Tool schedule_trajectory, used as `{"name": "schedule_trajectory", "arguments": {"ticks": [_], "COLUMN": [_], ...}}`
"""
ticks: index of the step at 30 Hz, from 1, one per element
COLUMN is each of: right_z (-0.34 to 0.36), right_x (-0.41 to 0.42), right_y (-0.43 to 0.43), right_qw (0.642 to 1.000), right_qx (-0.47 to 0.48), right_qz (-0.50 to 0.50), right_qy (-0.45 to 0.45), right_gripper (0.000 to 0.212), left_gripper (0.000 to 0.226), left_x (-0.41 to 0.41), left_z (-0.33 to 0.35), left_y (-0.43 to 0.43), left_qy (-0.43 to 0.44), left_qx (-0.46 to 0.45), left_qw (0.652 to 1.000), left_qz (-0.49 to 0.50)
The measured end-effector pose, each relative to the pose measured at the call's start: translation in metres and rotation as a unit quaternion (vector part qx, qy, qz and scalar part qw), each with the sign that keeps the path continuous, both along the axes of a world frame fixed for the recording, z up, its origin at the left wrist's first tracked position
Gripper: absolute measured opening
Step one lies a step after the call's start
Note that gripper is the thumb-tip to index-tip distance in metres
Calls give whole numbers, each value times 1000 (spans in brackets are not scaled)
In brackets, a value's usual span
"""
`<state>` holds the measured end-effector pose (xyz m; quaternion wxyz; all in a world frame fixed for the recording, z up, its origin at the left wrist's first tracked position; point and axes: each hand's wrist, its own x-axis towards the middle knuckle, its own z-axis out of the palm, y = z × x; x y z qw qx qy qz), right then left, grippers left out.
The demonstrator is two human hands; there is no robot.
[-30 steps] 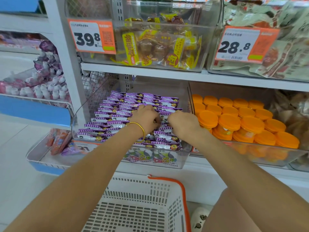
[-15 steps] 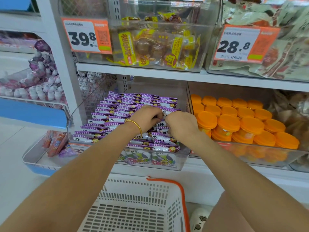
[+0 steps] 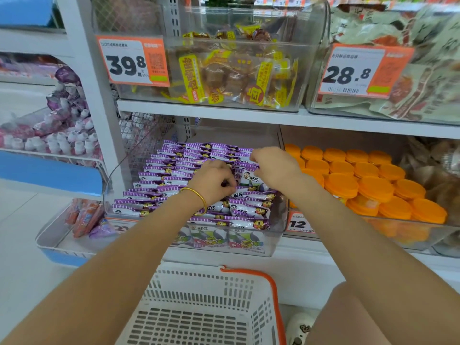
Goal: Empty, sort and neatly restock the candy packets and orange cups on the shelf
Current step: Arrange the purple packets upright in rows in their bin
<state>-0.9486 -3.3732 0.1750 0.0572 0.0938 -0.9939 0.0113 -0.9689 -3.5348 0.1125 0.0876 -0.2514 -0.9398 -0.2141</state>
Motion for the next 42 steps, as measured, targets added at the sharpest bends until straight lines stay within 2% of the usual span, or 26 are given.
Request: {"name": "schedule_trajectory", "arguments": {"ticks": [2, 6, 8, 12, 16, 18, 21, 24, 26, 27, 29, 30, 32, 34, 37, 38, 41, 42], "right_z": [-5, -11, -17, -19, 20, 29, 16, 1, -4, -5, -7, -7, -4, 3, 4, 0, -14, -17], "right_x": [-7, -16, -19, -22, -13, -5, 6, 8, 5, 5, 6, 8, 10, 13, 16, 17, 14, 14], "right_y": [-3, -7, -10, -10, 15, 20, 4, -6, -7, -9, -10, -9, -4, 0, -6, -10, -14, -13], "right_qw": [999, 998, 998, 989, 992, 995, 989, 978, 979, 980, 986, 990, 994, 996, 995, 995, 994, 993], "right_qx": [33, 59, 41, -38, -123, -95, 42, 127, 134, 132, 120, 105, 85, 73, 75, 72, 72, 74], "right_qz": [3, 20, 20, 36, 16, 21, 44, 28, 16, 16, 26, 30, 37, 48, 62, 65, 63, 62], "right_qy": [-37, -20, -44, -138, -35, -36, -133, -164, -156, -146, -111, -89, -50, -22, -17, -20, -57, -73], "right_gripper": [23, 9, 13, 21, 24, 22, 7, 31, 36, 32, 8, 4, 3, 11, 29, 28, 7, 9], "left_gripper": [15, 11, 11, 12, 11, 11, 14, 24, 27, 26, 18, 16, 13, 12, 17, 19, 17, 16], "left_x": [0, 5, 6, 2, -4, -4, -4, -1, 1, 2, 2, 1, 0, -2, -4, -4, -6, -5], "left_z": [-4, -2, 1, 0, -4, -3, -3, -4, -4, -4, -3, -2, 0, 2, 6, 7, 5, 6], "left_y": [0, 4, 8, 10, 7, 9, 12, 6, 5, 6, 8, 9, 9, 9, 10, 10, 9, 8], "left_qy": [-13, 30, 52, 16, 6, -1, 1, 5, 3, 3, 3, 0, -18, -45, -68, -70, -76, -82], "left_qx": [-43, 10, 19, -12, -5, 0, -13, -31, -62, -65, -43, -28, 2, 23, 33, 35, 46, 56], "left_qw": [999, 999, 998, 999, 999, 1000, 999, 999, 997, 997, 997, 998, 998, 997, 995, 995, 994, 993], "left_qz": [23, 26, 24, 36, 31, 23, 30, 40, 45, 50, 59, 61, 58, 61, 68, 69, 60, 56]}}
